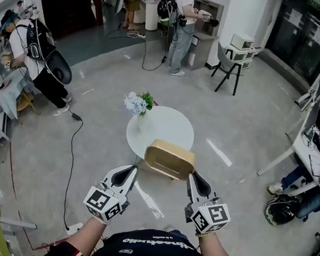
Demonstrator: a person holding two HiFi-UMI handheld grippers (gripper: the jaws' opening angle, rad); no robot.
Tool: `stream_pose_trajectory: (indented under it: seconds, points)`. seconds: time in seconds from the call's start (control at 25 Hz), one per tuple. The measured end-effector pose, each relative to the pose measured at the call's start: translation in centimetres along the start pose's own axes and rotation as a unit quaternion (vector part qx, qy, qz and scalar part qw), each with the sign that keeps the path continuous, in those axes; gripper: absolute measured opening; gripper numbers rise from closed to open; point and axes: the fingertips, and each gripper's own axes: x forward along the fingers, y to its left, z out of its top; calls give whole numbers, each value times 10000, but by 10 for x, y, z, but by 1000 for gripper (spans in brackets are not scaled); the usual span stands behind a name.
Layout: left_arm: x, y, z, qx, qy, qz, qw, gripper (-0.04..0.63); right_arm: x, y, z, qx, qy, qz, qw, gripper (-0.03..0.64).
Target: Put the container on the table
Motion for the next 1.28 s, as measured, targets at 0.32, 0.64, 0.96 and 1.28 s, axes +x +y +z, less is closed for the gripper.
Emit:
stream_pose_trajectory:
  seconds: [0.32,0.64,0.96,1.28]
  points:
    - [-5,6,-5,8,51,-167,9998,25,-3,6,-7,39,-36,-197,9998,49]
    - [-10,14,-11,-28,47,-292,9996,25,-2,14,-15,11,-30,-300,9995,49]
    - [7,22,-20,-127,104,-340,9993,25,8,-1,-16,4,45,-381,9993,49]
    - [42,61,-17,-157,125,-170,9997,25,61,-26,-14,59,39,-241,9997,49]
